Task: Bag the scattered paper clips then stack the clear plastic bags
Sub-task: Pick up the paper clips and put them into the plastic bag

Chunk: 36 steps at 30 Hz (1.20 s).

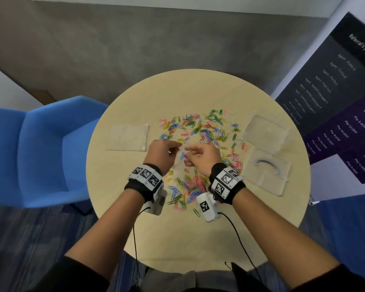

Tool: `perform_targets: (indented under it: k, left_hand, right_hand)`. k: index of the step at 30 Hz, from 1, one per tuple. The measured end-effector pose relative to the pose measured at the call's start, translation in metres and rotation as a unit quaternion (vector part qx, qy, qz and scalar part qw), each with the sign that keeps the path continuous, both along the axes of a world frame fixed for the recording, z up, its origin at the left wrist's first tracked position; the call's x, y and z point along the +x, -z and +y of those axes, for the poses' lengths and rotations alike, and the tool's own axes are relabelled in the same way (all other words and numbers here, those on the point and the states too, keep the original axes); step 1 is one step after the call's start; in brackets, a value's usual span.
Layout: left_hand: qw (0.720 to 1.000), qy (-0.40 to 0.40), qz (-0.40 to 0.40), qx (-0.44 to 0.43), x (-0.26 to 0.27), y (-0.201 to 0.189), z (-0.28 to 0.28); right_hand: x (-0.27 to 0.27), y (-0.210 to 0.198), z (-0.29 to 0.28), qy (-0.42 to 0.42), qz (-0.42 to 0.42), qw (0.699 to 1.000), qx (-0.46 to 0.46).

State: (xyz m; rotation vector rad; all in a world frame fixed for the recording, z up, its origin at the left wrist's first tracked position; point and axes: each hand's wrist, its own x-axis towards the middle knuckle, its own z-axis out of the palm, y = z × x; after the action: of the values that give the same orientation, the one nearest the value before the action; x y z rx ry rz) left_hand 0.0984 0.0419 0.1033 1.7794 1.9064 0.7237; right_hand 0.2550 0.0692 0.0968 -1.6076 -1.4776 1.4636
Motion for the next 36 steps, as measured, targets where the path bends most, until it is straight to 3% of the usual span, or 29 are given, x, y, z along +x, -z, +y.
perform_targets:
  k: [2, 4, 5, 8, 9, 11, 14, 19, 22, 27, 28, 30, 32, 33, 34, 36]
  left_hand:
    - [0.999, -0.037, 0.006, 0.023, -0.021, -0.009, 0.0]
    - [0.997, -0.071, 0.007, 0.041, -0.047, -0.021, -0.004]
    - [0.995, -0.086, 0.005, 0.044, -0.06, -0.028, -0.007]
    - [0.992, -0.117, 0.003, 0.048, -0.088, -0.042, -0.02]
    - [0.991, -0.123, 0.003, 0.047, -0.094, -0.044, -0.026]
    - [0.991, -0.13, 0.005, 0.039, -0.104, -0.041, -0.039]
    - [0.991, -0.132, 0.003, 0.009, -0.115, -0.023, -0.057]
    - [0.981, -0.181, -0.056, -0.029, -0.123, 0.014, -0.086]
    - [0.96, -0.221, -0.155, -0.069, -0.119, 0.032, -0.095]
    - [0.953, -0.203, -0.197, -0.111, -0.097, 0.04, -0.096]
    - [0.952, -0.198, -0.204, -0.113, -0.093, 0.041, -0.094]
    - [0.951, -0.188, -0.213, -0.119, -0.084, 0.043, -0.09]
    - [0.951, -0.176, -0.221, -0.126, -0.073, 0.046, -0.084]
    - [0.951, -0.17, -0.225, -0.129, -0.067, 0.047, -0.081]
    - [0.951, -0.166, -0.227, -0.131, -0.061, 0.047, -0.079]
    - [0.952, -0.155, -0.224, -0.137, -0.047, 0.048, -0.075]
  right_hand:
    - [0.005, -0.007, -0.013, -0.042, -0.007, 0.996, 0.072]
    - [0.009, 0.004, -0.031, -0.185, -0.1, 0.967, 0.144]
    - [0.006, 0.015, -0.041, -0.289, -0.166, 0.925, 0.181]
    - [-0.017, 0.067, -0.069, -0.534, -0.289, 0.745, 0.274]
    - [-0.028, 0.082, -0.076, -0.572, -0.316, 0.697, 0.295]
    - [-0.047, 0.1, -0.083, -0.59, -0.356, 0.645, 0.331]
    - [-0.061, 0.114, -0.086, -0.591, -0.386, 0.623, 0.338]
    - [-0.045, 0.118, -0.086, -0.584, -0.37, 0.618, 0.374]
    - [-0.028, 0.126, -0.081, -0.548, -0.328, 0.637, 0.432]
    - [-0.021, 0.102, -0.068, -0.561, -0.397, 0.662, 0.298]
    - [-0.016, 0.098, -0.063, -0.542, -0.402, 0.685, 0.275]
    - [-0.005, 0.085, -0.054, -0.446, -0.375, 0.785, 0.211]
    - [0.01, 0.076, -0.047, -0.255, -0.293, 0.911, 0.137]
    - [0.018, 0.073, -0.044, -0.145, -0.234, 0.957, 0.089]
    - [0.024, 0.069, -0.043, -0.044, -0.155, 0.987, 0.026]
    - [0.027, 0.06, -0.04, 0.081, 0.027, 0.991, -0.104]
